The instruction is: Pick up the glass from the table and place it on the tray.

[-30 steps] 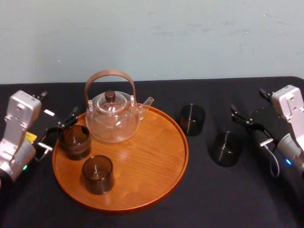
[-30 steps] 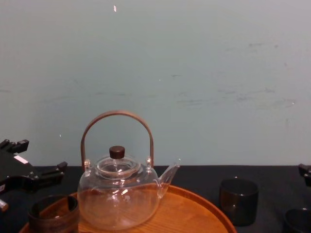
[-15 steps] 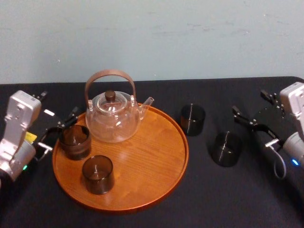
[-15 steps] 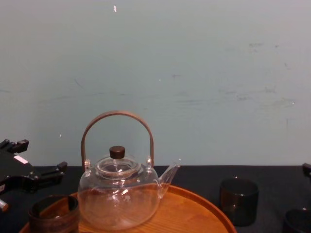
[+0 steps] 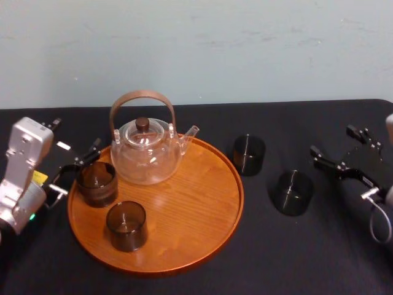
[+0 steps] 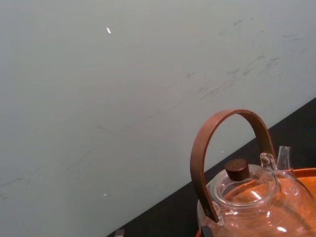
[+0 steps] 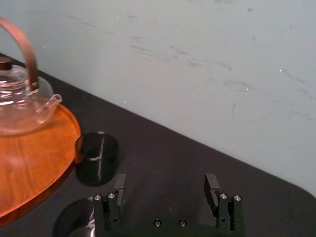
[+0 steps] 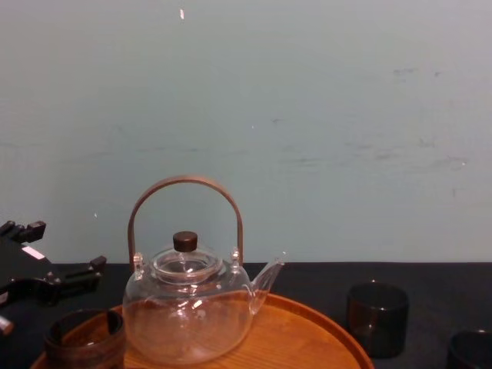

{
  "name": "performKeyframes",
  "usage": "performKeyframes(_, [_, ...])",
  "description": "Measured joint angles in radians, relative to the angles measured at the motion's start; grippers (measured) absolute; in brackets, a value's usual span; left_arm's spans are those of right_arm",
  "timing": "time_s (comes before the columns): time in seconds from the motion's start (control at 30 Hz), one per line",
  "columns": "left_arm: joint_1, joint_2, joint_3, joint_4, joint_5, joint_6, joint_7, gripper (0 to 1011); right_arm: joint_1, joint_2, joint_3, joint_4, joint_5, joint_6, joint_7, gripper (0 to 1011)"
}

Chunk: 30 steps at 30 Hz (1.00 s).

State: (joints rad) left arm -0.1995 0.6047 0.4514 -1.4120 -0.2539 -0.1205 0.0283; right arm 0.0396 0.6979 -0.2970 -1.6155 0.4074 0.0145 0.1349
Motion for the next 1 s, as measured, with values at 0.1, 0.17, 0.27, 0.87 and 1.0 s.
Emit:
performKeyframes(0.1, [0.0,0.0,0.0,0.0,0.0,0.0,0.0,1001,-0.025,0.013,0.016,-0.024,0.013,0.011,0.015,1002])
performKeyframes(0.17, [0.0,0.0,0.0,0.0,0.0,0.0,0.0,1001,-0.048,0.025,0.031,-0.046,0.022,0.02,0.026,1002])
performKeyframes(0.27, [0.0,0.0,0.0,0.0,0.0,0.0,0.0,1001,-0.08,0.039,0.053,-0.075,0.036,0.032,0.039,1002])
performKeyframes(0.87, [0.0,0.0,0.0,0.0,0.0,0.0,0.0,1002,-0.208,0.091,0.126,-0.191,0.078,0.109,0.142,1002])
performKeyframes(1.0, [0.0,0.0,0.0,0.0,0.0,0.0,0.0,1002,-0.22,0.098,0.129,-0.205,0.077,0.127,0.164,1002])
